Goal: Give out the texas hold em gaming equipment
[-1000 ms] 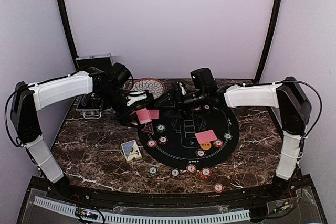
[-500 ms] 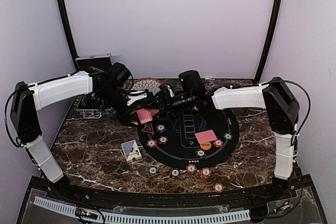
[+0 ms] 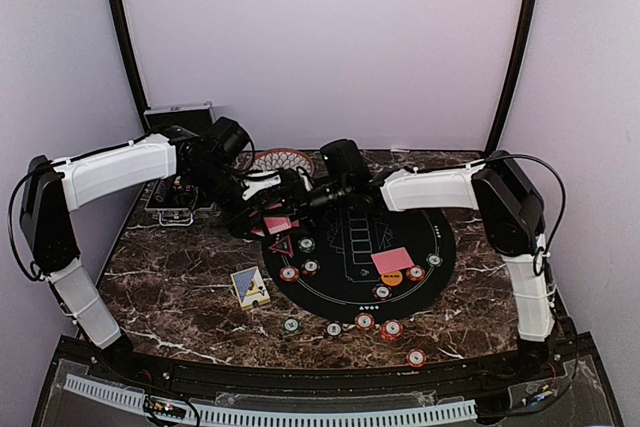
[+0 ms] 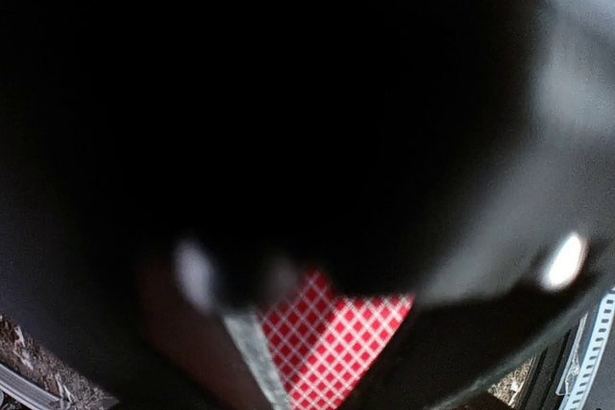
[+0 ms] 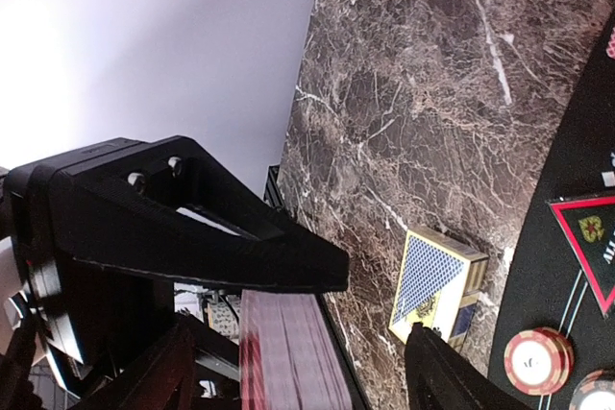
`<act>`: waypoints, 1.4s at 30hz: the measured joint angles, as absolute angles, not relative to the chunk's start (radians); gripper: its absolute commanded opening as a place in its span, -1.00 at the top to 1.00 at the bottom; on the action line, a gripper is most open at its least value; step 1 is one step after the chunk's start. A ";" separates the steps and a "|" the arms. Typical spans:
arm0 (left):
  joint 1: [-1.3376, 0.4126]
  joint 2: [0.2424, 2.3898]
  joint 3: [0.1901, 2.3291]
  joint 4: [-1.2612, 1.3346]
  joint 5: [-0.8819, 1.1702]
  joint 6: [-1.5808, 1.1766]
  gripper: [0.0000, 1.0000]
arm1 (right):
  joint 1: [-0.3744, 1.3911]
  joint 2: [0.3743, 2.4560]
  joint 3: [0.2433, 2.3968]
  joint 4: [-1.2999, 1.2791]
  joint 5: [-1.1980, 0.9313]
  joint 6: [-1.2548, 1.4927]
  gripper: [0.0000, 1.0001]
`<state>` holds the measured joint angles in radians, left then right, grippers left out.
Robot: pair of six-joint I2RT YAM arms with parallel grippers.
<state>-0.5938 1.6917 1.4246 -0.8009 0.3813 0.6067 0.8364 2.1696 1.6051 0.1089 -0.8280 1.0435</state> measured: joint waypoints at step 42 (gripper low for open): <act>-0.597 1.690 1.405 -0.780 0.359 0.618 1.00 | 0.760 2.093 1.584 -0.117 -0.817 0.850 0.46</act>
